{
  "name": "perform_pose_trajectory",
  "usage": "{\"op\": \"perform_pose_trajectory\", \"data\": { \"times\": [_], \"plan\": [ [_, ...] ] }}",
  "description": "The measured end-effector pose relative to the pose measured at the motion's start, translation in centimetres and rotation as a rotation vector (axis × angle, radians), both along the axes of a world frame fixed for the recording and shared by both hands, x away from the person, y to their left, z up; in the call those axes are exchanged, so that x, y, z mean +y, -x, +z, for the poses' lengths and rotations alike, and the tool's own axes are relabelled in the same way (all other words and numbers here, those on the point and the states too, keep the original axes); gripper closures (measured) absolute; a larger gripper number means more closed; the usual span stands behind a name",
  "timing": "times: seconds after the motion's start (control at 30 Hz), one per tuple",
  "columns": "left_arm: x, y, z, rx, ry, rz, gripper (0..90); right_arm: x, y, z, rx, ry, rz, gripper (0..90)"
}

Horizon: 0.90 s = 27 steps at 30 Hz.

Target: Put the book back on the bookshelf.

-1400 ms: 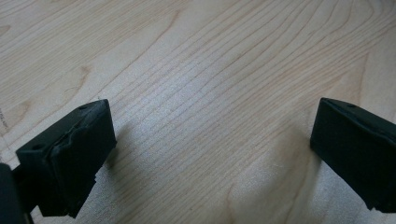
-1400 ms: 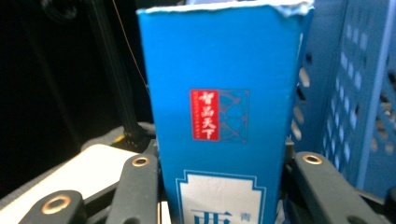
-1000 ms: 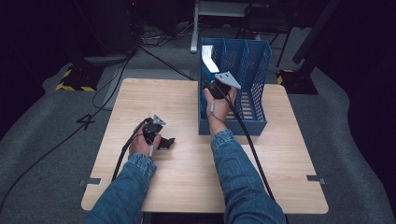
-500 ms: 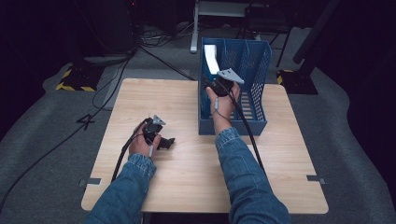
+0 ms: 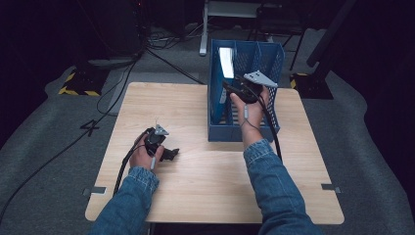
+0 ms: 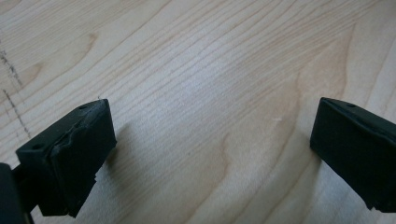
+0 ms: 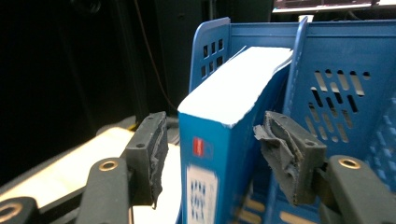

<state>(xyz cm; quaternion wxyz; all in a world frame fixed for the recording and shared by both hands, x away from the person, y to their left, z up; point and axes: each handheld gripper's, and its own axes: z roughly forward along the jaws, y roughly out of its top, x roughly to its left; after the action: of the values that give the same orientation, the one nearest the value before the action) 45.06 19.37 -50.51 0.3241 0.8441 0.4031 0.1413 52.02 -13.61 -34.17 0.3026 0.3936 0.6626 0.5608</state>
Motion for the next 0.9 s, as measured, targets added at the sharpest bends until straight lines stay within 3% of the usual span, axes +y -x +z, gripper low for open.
{"op": "perform_pose_trajectory", "data": {
  "times": [0.03, 0.13, 0.3, 0.5, 0.67, 0.9],
  "plan": [
    [0.0, 0.0, 0.0, 0.0, 0.0, 0.0, 0.5, 0.0, 0.0, 0.0, 0.0, 0.0, 0.0, 42.0],
    [0.4, 0.5, 0.0, -0.006, -0.001, 0.003, 0.5, -1.9, 1.7, 0.8, 0.027, 0.07, 0.04, 41.4],
    [1.0, 1.2, 0.0, -0.005, 0.0, 0.008, 0.5, -4.4, 3.4, 1.5, 0.058, 0.057, 0.085, 41.2],
    [1.3, 1.6, 0.0, -0.005, -0.003, 0.004, 0.4, -7.6, 5.5, 2.1, 0.09, 0.095, 0.119, 40.3],
    [1.3, 1.6, 0.0, -0.004, 0.001, 0.003, 0.3, -9.9, 6.5, 2.0, 0.116, 0.094, 0.122, 39.5],
    [1.4, 1.5, 0.0, -0.003, 0.0, -0.004, 0.1, -13.5, 8.1, 0.4, 0.185, 0.124, 0.132, 39.1]
  ]
}}
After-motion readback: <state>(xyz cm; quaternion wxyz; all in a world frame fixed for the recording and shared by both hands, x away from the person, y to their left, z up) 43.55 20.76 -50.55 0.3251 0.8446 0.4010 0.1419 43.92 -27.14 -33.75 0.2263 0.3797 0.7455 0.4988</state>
